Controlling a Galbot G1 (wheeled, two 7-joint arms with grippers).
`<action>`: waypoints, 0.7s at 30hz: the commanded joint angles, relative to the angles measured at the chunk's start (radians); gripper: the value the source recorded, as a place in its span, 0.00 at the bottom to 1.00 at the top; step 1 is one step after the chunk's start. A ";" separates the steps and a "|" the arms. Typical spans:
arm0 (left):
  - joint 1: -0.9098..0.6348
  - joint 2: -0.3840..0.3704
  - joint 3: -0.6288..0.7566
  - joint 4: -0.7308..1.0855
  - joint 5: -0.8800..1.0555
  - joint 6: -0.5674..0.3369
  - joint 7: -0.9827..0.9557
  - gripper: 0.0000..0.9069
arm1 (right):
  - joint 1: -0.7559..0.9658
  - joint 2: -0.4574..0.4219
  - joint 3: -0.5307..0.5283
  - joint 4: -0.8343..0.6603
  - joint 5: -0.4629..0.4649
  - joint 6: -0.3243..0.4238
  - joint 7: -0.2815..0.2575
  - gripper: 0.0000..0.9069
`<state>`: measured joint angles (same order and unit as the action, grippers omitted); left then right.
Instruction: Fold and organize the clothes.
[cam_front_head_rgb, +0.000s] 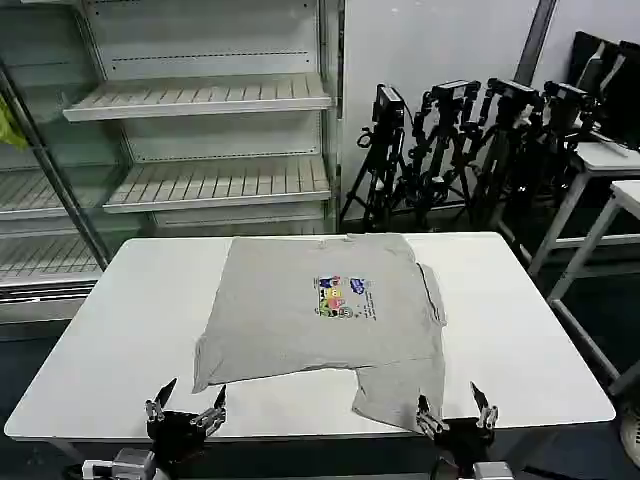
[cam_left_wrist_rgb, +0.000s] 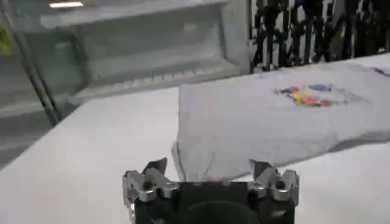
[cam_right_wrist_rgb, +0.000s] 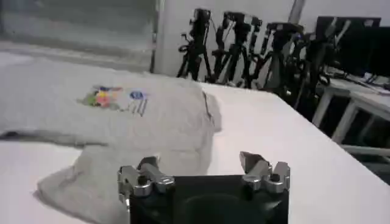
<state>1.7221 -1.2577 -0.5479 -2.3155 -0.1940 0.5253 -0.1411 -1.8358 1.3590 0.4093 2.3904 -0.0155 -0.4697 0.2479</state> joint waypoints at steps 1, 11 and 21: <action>-0.106 0.033 -0.007 0.087 -0.085 0.051 -0.010 1.00 | -0.048 -0.006 -0.010 0.009 -0.017 -0.024 0.003 1.00; -0.197 0.038 0.010 0.159 -0.154 0.051 -0.016 1.00 | -0.018 0.010 -0.031 -0.029 -0.041 -0.017 -0.002 1.00; -0.220 0.055 0.019 0.212 -0.159 0.043 -0.020 0.01 | -0.005 0.020 -0.056 -0.068 -0.030 -0.022 -0.013 0.00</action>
<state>1.5442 -1.2094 -0.5347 -2.1568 -0.3276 0.5630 -0.1571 -1.8363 1.3778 0.3630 2.3397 -0.0465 -0.4841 0.2340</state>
